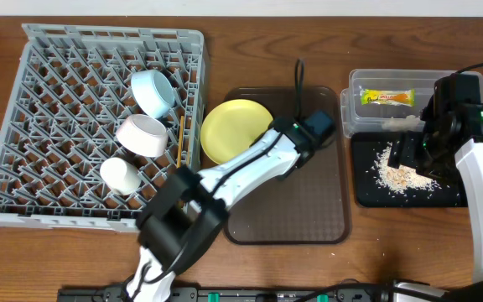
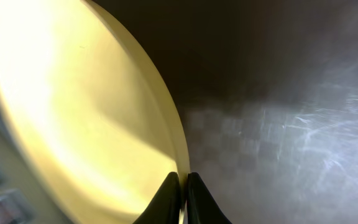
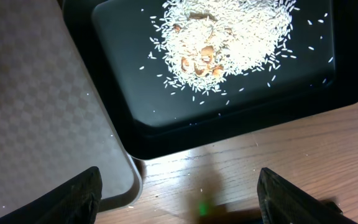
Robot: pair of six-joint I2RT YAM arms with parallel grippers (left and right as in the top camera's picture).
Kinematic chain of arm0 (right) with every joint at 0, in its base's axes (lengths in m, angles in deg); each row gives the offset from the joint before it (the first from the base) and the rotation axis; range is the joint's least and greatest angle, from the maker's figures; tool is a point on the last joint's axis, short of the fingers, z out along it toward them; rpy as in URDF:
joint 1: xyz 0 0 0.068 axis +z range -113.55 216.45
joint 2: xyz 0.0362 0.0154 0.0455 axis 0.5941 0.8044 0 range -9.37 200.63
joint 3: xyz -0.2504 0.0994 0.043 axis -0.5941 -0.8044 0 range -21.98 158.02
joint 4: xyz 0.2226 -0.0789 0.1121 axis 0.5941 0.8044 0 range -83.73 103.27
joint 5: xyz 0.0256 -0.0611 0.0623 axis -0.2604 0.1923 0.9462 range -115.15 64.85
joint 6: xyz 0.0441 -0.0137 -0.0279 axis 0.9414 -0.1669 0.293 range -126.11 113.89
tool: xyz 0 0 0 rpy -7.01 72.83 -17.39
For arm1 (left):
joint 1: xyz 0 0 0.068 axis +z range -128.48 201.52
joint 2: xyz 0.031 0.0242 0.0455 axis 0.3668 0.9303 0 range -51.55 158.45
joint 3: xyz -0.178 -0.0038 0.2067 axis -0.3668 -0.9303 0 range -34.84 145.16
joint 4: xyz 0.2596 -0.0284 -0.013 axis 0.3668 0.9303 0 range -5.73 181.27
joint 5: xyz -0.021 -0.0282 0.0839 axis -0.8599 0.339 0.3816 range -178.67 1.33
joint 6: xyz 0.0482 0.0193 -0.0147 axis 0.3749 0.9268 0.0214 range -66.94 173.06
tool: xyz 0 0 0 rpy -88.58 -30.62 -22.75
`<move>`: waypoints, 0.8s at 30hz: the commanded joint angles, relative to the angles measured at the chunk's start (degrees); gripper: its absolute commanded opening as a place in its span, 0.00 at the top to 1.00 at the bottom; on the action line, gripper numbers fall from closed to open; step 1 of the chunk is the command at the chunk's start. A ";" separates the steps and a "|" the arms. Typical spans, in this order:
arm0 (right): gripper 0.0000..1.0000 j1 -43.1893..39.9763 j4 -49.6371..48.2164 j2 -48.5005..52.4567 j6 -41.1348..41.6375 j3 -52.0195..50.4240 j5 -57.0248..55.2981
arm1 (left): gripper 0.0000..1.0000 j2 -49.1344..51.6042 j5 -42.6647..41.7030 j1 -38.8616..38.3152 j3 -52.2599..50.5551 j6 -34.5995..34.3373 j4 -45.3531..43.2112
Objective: Sort waste into correct bins and load items into the dishwasher
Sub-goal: 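Reach the left gripper to the yellow plate edge and grasp it, then lift the yellow plate left and stand it upright in the rack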
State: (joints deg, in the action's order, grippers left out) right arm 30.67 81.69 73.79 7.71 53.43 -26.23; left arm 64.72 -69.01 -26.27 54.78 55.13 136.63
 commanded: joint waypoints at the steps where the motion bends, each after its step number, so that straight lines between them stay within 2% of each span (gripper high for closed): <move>1: 0.22 -0.57 -0.02 -0.76 -0.59 0.42 0.04 | 0.92 -4.35 0.98 0.13 1.44 1.57 0.24; 12: 0.22 -0.59 0.09 -0.76 -0.61 0.42 0.04 | 0.92 -12.59 1.01 1.09 1.44 3.69 -1.25; 24: 0.22 -0.59 0.24 -0.76 -0.61 0.42 0.04 | 0.92 -20.09 0.04 10.58 1.44 3.65 -3.58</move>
State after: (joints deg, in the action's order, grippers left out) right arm 30.67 81.89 73.79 7.71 53.43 -26.23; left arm 47.50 -69.01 -18.12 54.89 58.01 133.68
